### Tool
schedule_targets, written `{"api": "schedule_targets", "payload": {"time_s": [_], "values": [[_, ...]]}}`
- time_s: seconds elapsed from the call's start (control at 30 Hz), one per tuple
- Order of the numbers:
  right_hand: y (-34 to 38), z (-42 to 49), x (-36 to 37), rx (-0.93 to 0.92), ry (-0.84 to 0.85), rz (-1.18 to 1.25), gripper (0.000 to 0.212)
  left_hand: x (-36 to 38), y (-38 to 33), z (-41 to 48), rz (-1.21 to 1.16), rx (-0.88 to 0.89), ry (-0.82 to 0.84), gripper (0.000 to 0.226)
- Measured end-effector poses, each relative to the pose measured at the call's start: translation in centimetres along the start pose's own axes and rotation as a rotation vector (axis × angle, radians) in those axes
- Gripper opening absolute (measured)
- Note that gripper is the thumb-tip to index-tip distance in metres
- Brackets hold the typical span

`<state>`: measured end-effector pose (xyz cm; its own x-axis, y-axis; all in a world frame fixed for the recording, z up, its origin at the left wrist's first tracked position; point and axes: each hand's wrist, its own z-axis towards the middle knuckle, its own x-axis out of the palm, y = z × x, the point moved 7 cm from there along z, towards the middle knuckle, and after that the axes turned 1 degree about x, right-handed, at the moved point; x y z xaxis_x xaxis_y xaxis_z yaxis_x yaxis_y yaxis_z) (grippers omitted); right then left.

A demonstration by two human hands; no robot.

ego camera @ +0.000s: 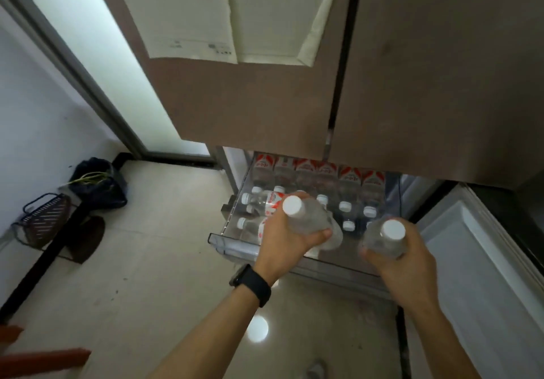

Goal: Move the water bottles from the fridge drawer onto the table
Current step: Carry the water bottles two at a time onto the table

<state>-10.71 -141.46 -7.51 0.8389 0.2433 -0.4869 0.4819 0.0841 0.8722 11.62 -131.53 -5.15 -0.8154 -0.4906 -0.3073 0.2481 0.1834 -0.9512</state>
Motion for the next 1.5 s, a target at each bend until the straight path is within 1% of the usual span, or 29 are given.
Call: {"api": "schedule_targets", "payload": {"time_s": [0.07, 0.13, 0.2, 0.3, 0.4, 0.57, 0.73, 0.87, 1.0, 1.07, 1.13, 1.23, 1.37, 1.5], "values": [[4.3, -1.0, 1.1, -0.087, 0.019, 0.024, 0.070, -4.7, -1.1, -1.9, -0.029, 0.024, -0.115, 0.064], [9.1, -2.6, 3.4, -0.179, 0.088, 0.042, 0.071, -9.8, -1.4, -4.8, -0.024, 0.040, -0.221, 0.066], [13.5, -5.3, 6.7, -0.279, 0.200, 0.072, 0.071, -15.2, -1.2, -8.8, 0.013, 0.049, -0.317, 0.066], [19.4, -12.2, 13.0, -0.391, 0.400, 0.100, 0.071, -23.8, 0.2, -16.8, 0.083, 0.030, -0.467, 0.063], [24.1, -21.5, 20.0, -0.495, 0.585, 0.110, 0.070, -32.2, 3.0, -27.2, 0.132, -0.046, -0.621, 0.063], [29.5, -40.1, 30.2, -0.603, 0.899, 0.149, 0.063, -44.2, 7.0, -48.1, 0.195, -0.182, -0.902, 0.068], [32.2, -57.2, 37.1, -0.664, 1.176, 0.131, 0.061, -51.3, 8.5, -67.5, 0.231, -0.328, -1.100, 0.063], [33.2, -67.9, 41.8, -0.744, 1.336, 0.064, 0.061, -54.4, 9.8, -79.8, 0.245, -0.459, -1.249, 0.061], [33.5, -76.0, 46.1, -0.776, 1.448, 0.007, 0.061, -57.0, 12.0, -88.6, 0.240, -0.545, -1.339, 0.061], [33.3, -79.1, 48.6, -0.800, 1.477, -0.043, 0.063, -58.5, 13.1, -91.6, 0.240, -0.596, -1.374, 0.061], [33.3, -81.9, 51.2, -0.824, 1.492, -0.075, 0.066, -60.1, 14.3, -93.8, 0.237, -0.636, -1.394, 0.056], [33.6, -85.8, 55.0, -0.856, 1.521, -0.104, 0.066, -63.4, 16.4, -95.9, 0.224, -0.667, -1.400, 0.053], [34.7, -90.7, 61.5, -0.876, 1.575, -0.139, 0.066, -69.7, 20.2, -97.5, 0.238, -0.706, -1.347, 0.054], [36.5, -95.2, 68.2, -0.864, 1.619, -0.163, 0.060, -76.4, 23.9, -99.2, 0.236, -0.734, -1.349, 0.055]]}}
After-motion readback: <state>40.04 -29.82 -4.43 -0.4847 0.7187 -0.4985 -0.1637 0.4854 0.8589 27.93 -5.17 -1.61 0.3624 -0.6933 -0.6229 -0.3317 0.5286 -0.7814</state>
